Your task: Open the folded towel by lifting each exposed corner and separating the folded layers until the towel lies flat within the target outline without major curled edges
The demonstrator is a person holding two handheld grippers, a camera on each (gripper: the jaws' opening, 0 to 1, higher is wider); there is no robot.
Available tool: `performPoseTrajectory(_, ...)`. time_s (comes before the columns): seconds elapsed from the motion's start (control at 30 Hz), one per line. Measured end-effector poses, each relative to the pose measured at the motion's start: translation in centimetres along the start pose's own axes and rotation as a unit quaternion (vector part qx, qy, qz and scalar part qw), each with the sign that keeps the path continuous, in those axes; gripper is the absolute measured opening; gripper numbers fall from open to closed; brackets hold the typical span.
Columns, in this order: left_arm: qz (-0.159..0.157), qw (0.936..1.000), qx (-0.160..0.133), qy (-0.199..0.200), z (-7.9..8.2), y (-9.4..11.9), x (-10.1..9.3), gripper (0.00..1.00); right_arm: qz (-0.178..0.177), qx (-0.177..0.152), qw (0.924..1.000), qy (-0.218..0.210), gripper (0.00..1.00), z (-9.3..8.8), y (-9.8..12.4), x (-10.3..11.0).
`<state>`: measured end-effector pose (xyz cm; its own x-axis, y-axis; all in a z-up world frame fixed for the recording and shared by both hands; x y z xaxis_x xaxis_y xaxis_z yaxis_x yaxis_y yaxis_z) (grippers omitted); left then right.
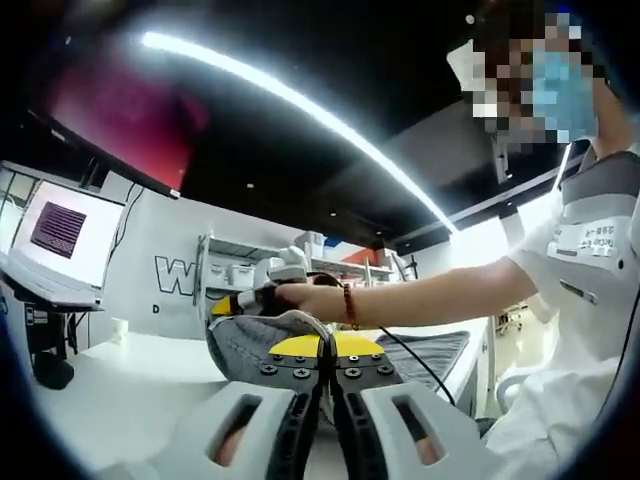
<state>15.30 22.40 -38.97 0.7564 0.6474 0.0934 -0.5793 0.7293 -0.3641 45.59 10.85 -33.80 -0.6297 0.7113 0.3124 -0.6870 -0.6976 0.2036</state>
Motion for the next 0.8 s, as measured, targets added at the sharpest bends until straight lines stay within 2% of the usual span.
performPoseTrajectory(0.23,0.000,1.0000,0.006,0.000,-0.3,0.0,0.0,0.01,-0.003,0.006,1.0000,0.001,0.00,-0.2,-0.3,-0.1)
performPoseTrajectory(0.8,0.029,0.9988,0.033,-0.021,-1.0,1.1,0.7,0.01,-0.005,0.016,0.9999,0.002,0.00,-1.7,-0.8,-0.5)
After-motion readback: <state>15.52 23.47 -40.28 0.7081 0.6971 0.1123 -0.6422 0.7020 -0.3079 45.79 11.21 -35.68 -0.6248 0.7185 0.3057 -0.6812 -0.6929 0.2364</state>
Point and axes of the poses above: the point that each gripper's makers call its tool centre point, and the gripper's own axes: y roughly backward along the fingers, x roughly to its left, z roughly out of its top, the point moved 6 cm from there along y, roughly backward along the fingers, and after that the axes turned 5 degrees about -z, right-handed, at the moved point
